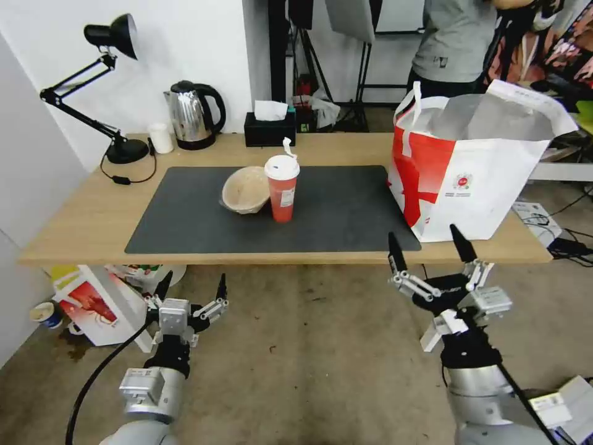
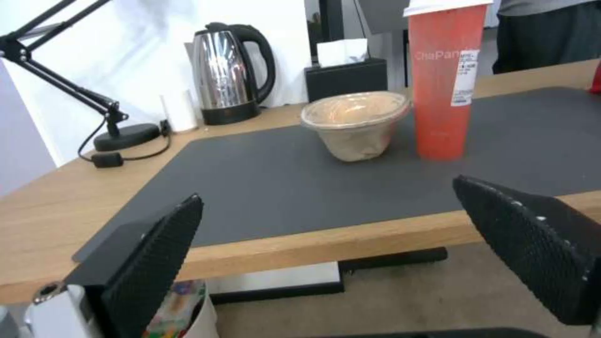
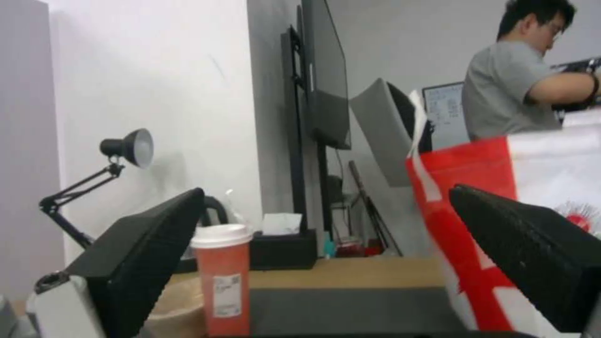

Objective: Pick up the trash from the table and place it into the takeout bag.

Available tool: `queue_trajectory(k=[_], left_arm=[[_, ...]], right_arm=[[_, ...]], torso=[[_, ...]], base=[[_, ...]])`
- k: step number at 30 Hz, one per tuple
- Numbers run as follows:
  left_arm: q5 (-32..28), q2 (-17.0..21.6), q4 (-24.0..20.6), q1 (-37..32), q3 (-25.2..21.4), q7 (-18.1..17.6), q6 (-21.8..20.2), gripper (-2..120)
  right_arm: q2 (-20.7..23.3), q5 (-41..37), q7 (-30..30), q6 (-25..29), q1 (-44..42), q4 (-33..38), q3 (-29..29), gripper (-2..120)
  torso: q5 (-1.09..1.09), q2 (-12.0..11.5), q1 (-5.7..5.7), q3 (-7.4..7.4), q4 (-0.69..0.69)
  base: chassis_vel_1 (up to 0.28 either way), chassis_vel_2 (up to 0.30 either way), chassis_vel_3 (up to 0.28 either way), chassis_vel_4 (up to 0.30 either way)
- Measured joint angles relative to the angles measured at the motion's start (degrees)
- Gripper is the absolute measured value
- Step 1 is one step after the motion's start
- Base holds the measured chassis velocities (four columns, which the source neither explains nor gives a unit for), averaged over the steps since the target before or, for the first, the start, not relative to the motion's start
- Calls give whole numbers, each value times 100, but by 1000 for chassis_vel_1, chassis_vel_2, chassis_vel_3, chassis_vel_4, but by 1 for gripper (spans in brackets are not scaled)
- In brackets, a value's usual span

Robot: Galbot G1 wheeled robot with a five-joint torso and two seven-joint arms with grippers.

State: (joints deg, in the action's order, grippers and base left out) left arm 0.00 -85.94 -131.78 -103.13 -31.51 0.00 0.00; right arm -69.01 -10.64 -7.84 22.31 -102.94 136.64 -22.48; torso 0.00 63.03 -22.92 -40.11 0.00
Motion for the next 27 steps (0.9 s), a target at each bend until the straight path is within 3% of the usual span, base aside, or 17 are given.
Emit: queue_trajectory(k=[27], left_arm=[[0,0,0,0,0,0,0,100]], right_arm=[[-156,481,-432,764,-189,-599,587,100]], torso=[[-1,0,0,0,0]], base=[[0,0,0,0]])
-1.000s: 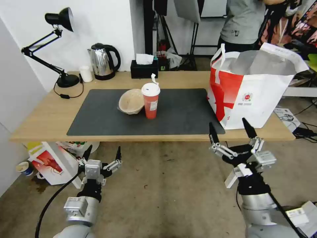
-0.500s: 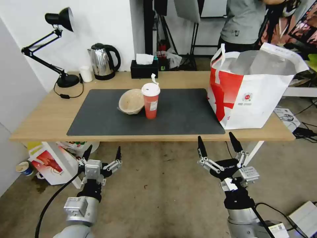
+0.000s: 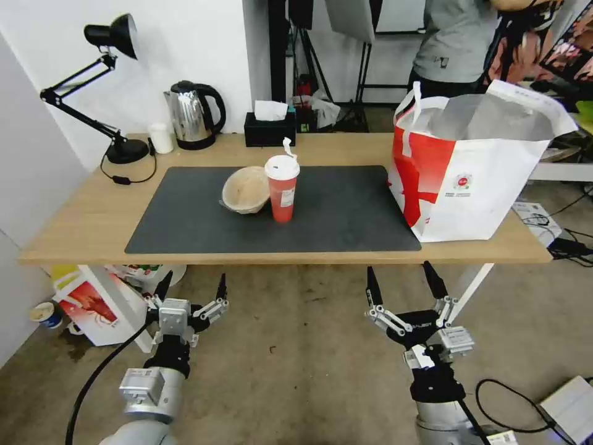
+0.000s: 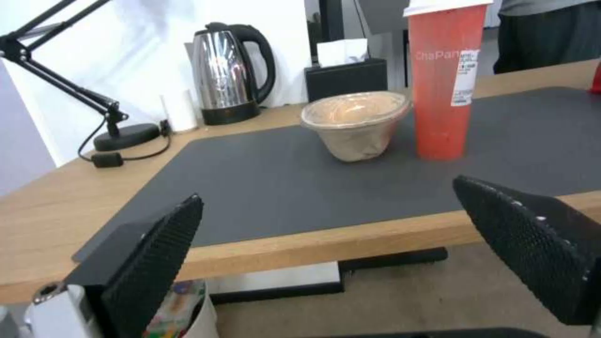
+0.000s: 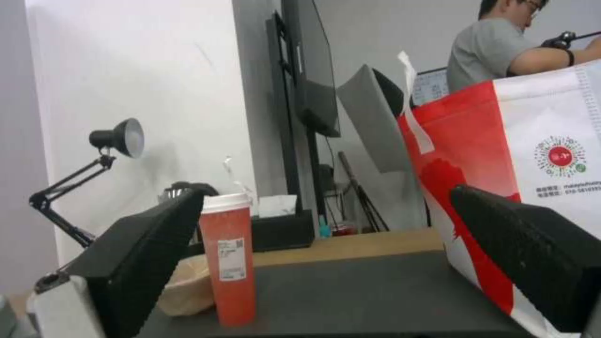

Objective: Pick up the trash from the table and place it into the takeout bag.

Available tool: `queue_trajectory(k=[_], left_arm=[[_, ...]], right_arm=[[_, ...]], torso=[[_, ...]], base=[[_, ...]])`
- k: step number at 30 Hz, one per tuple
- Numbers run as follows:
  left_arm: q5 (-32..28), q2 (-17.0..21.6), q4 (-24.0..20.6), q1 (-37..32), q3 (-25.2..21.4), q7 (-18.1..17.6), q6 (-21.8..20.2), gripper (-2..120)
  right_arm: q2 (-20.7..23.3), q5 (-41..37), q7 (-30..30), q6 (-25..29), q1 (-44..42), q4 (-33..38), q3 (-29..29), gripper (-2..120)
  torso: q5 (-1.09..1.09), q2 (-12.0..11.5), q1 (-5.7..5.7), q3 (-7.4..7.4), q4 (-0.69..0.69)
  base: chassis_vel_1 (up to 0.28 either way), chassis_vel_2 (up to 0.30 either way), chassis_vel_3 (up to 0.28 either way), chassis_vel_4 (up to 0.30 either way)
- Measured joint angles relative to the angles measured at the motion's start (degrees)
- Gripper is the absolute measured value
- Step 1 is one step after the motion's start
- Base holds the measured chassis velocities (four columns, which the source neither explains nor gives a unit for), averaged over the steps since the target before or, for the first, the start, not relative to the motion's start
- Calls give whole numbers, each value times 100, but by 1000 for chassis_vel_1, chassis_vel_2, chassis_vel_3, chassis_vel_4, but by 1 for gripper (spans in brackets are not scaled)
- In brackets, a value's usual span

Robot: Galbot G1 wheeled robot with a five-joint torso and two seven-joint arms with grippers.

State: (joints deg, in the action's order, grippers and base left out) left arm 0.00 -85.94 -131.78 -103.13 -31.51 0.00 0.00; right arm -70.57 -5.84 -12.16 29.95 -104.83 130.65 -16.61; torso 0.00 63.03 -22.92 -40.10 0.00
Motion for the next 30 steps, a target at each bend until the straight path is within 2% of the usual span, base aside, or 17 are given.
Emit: queue_trajectory(k=[30], left_arm=[[0,0,0,0,0,0,0,100]], right_arm=[[-151,160,-117,213,99,-420,115,100]], torso=[[0,-1,0,0,0]], base=[[0,0,0,0]])
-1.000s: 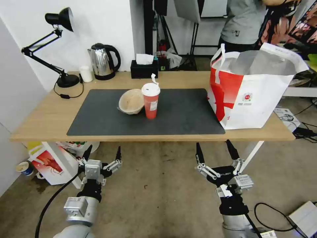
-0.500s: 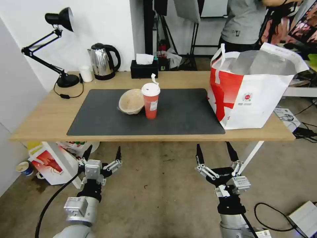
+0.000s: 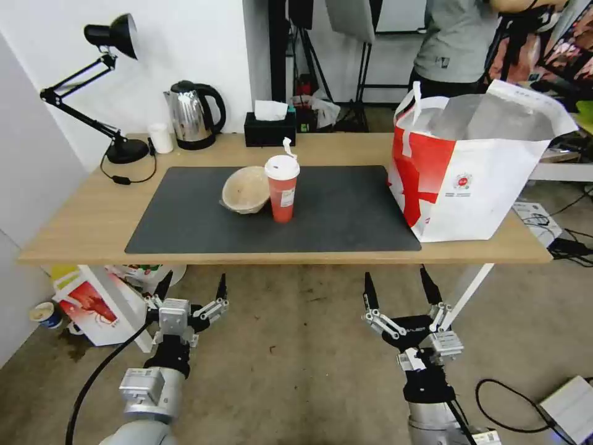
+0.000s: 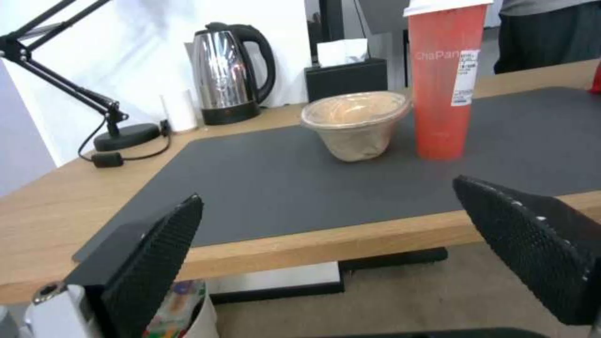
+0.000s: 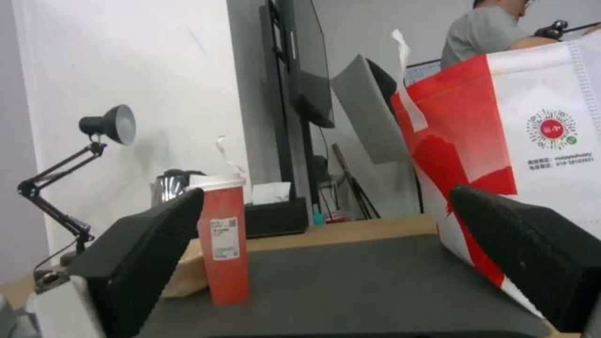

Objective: Pick up the trash from the table and place it into the takeout bag.

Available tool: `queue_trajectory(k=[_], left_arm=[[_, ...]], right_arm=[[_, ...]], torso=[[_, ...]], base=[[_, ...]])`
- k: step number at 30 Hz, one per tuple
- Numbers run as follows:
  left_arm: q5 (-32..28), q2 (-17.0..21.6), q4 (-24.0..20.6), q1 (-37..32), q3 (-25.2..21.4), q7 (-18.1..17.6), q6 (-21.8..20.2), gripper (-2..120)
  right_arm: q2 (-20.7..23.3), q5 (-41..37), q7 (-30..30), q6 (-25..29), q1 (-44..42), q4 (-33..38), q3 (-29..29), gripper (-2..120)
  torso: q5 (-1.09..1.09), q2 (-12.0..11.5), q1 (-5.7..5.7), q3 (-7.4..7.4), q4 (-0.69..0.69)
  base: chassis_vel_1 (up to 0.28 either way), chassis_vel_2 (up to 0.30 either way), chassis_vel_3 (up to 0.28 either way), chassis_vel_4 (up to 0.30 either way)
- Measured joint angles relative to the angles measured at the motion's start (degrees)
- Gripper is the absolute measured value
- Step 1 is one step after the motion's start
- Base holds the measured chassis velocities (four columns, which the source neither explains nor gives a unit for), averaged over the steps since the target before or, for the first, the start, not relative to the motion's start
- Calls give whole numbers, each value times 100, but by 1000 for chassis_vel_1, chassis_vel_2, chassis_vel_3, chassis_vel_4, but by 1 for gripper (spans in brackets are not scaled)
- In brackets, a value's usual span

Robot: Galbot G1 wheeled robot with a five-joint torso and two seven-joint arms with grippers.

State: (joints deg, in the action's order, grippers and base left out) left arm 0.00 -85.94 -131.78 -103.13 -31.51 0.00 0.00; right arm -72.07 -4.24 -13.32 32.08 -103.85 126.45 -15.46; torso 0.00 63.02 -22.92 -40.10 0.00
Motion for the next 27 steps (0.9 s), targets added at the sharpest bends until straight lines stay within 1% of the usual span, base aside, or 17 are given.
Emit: queue_trajectory(k=[12,27], left_arm=[[0,0,0,0,0,0,0,100],[0,0,0,0,0,0,0,100]], right_arm=[[-54,-7,-6,71,50,-244,-78,100],[-61,-7,1,75,65,-301,-109,100]], torso=[[0,0,0,0,0],[0,2,0,0,0]], base=[[0,0,0,0],[0,0,0,0]])
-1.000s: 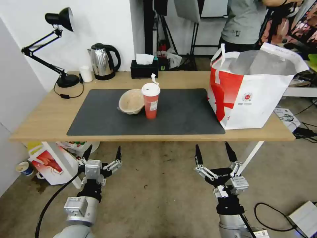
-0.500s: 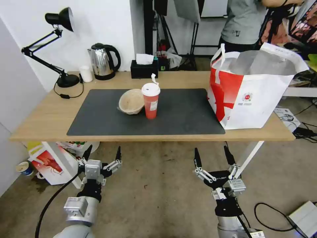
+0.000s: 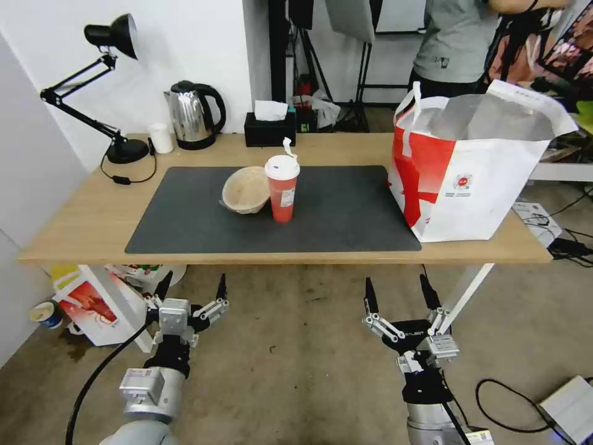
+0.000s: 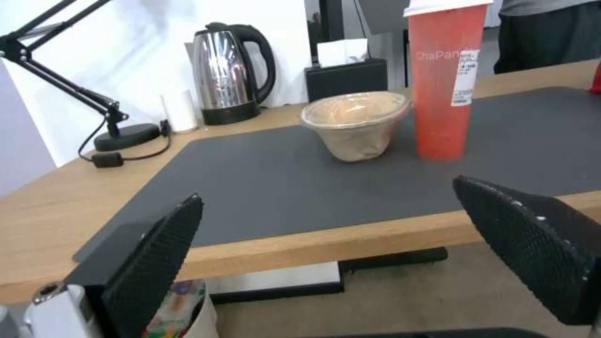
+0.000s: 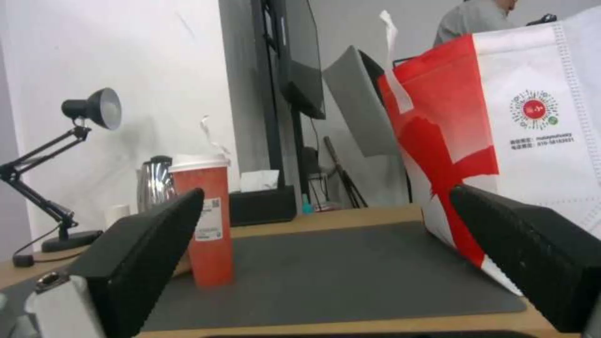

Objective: Pick up the trash from the table and place it into the takeout bag.

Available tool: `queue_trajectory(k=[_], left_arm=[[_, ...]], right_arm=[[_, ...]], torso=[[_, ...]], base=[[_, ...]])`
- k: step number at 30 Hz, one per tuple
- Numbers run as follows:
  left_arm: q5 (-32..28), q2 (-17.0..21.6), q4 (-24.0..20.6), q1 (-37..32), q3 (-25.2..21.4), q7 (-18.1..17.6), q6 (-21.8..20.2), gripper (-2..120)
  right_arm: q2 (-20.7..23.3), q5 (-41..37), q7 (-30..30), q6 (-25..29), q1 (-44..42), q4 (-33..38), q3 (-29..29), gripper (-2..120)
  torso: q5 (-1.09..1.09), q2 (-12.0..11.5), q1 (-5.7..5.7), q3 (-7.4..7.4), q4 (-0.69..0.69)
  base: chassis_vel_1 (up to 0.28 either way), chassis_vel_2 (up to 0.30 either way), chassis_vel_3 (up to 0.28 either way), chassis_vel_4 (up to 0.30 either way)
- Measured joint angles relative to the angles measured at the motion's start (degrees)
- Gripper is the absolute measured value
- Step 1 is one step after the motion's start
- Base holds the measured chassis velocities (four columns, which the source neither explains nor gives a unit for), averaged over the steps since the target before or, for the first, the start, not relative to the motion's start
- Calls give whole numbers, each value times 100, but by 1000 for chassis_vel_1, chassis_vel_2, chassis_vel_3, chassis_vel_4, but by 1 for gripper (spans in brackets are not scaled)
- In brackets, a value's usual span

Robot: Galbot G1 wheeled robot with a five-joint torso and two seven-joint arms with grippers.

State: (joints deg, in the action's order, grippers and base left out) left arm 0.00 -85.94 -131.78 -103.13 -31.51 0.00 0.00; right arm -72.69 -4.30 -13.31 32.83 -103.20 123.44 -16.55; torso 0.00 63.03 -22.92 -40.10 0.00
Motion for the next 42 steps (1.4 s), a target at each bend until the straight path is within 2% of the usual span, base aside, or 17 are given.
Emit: queue_trajectory(k=[4,9,13,14,18,19,22,23,24,28,33,37,42], left_arm=[[0,0,0,0,0,0,0,100],[0,0,0,0,0,0,0,100],[0,1,0,0,0,0,0,100],[0,1,0,0,0,0,0,100],[0,0,0,0,0,0,0,100],[0,0,0,0,0,0,0,100],[0,0,0,0,-1,0,0,100],[0,0,0,0,0,0,0,100],[0,0,0,0,0,0,0,100],[0,0,0,0,0,0,0,100],[0,0,0,0,0,0,0,100],[0,0,0,0,0,0,0,100],[0,0,0,0,0,0,0,100]], right_arm=[[31,-5,5,-4,-8,90,5,100],[259,-277,210,-247,25,538,-2,100],[775,-807,565,-683,78,1020,-230,100],[775,-807,565,-683,78,1020,-230,100],[1471,-1363,726,-910,154,1210,-567,100],[1471,-1363,726,-910,154,1210,-567,100],[1903,-1766,809,-1003,232,1272,-707,100],[2173,-2049,897,-1094,309,1318,-771,100],[2173,-2049,897,-1094,309,1318,-771,100],[2754,-2602,1009,-1380,653,1376,-788,100],[3123,-3050,1066,-1541,944,1374,-749,100],[3617,-3670,1152,-1713,1265,1338,-749,100],[3889,-3986,1237,-1819,1435,1322,-748,100]], torso=[[0,0,0,0,0],[-1,0,0,0,0],[-2,0,0,0,0],[-2,0,0,0,0],[-1,0,0,0,0],[-1,0,0,0,0],[-2,-1,0,0,0],[-1,-1,0,0,0],[-1,-1,0,0,0],[-1,-1,0,-1,0],[-1,-1,0,0,0],[0,-2,0,-1,0],[0,-1,0,-1,0]], base=[[0,0,0,0],[0,0,0,0],[0,0,0,0],[0,0,0,0],[0,0,0,0],[0,0,0,0],[0,0,0,0],[0,0,0,0],[0,0,0,0],[0,0,0,0],[0,0,0,0],[0,0,0,0],[0,0,0,0]])
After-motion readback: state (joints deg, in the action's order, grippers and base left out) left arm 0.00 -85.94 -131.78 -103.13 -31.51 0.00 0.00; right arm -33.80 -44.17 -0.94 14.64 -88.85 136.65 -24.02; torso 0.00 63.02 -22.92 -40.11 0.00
